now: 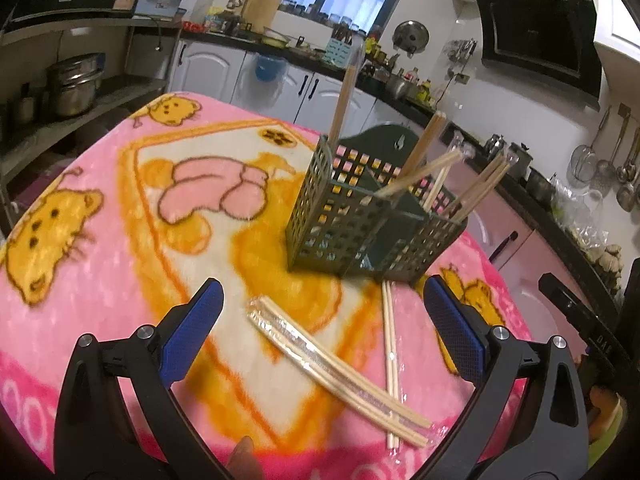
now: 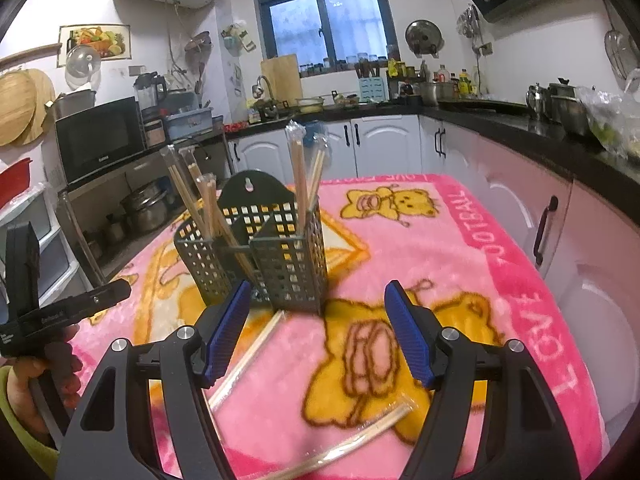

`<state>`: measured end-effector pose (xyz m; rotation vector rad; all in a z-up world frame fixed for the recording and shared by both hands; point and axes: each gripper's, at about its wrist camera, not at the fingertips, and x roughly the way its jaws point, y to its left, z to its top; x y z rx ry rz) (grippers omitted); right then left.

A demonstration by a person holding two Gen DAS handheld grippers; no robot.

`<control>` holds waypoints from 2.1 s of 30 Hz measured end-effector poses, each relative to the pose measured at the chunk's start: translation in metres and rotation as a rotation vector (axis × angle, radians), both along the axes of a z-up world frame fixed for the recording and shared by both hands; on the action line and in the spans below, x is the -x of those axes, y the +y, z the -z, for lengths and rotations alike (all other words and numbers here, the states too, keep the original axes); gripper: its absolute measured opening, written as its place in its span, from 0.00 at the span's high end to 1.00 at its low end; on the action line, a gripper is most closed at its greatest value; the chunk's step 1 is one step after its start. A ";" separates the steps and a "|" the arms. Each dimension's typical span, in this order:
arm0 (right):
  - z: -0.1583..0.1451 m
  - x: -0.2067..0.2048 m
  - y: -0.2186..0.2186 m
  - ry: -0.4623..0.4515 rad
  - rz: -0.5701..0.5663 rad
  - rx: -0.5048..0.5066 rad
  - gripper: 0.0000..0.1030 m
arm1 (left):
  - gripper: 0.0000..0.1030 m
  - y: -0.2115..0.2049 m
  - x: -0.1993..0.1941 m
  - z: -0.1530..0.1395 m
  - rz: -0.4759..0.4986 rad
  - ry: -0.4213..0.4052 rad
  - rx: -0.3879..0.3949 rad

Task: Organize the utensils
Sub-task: 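Move both open tools back toward the remaining chopsticks on the blanket, then close the left tool on a wrapped chopstick while the right tool grasps a chopstick too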

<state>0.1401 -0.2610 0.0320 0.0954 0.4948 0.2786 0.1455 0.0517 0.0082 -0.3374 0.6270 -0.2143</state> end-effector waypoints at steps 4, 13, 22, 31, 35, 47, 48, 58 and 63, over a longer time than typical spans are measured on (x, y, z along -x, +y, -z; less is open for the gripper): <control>0.007 0.002 -0.001 0.024 -0.002 0.002 0.35 | 0.10 0.000 0.002 0.010 -0.003 0.028 -0.008; 0.022 0.005 -0.007 0.079 -0.003 0.007 0.35 | 0.10 -0.004 0.002 0.033 0.018 0.106 -0.024; 0.037 0.006 -0.015 0.127 -0.001 0.009 0.35 | 0.13 -0.009 0.002 0.050 0.042 0.173 -0.019; 0.047 0.008 -0.032 0.163 0.024 -0.025 0.36 | 0.58 -0.005 -0.006 0.067 0.060 0.247 0.038; 0.051 0.007 -0.039 0.178 0.040 -0.037 0.37 | 0.71 0.004 -0.017 0.072 0.050 0.279 0.085; 0.076 -0.006 -0.052 0.303 0.088 -0.030 0.37 | 0.85 0.020 -0.046 0.078 0.024 0.315 0.128; 0.079 -0.008 -0.054 0.320 0.092 -0.034 0.38 | 0.85 0.020 -0.048 0.077 0.023 0.316 0.128; 0.096 -0.025 -0.061 0.425 0.105 -0.095 0.52 | 0.85 0.025 -0.058 0.075 0.003 0.312 0.094; 0.098 -0.027 -0.055 0.412 0.108 -0.049 0.71 | 0.85 0.026 -0.064 0.075 -0.008 0.309 0.086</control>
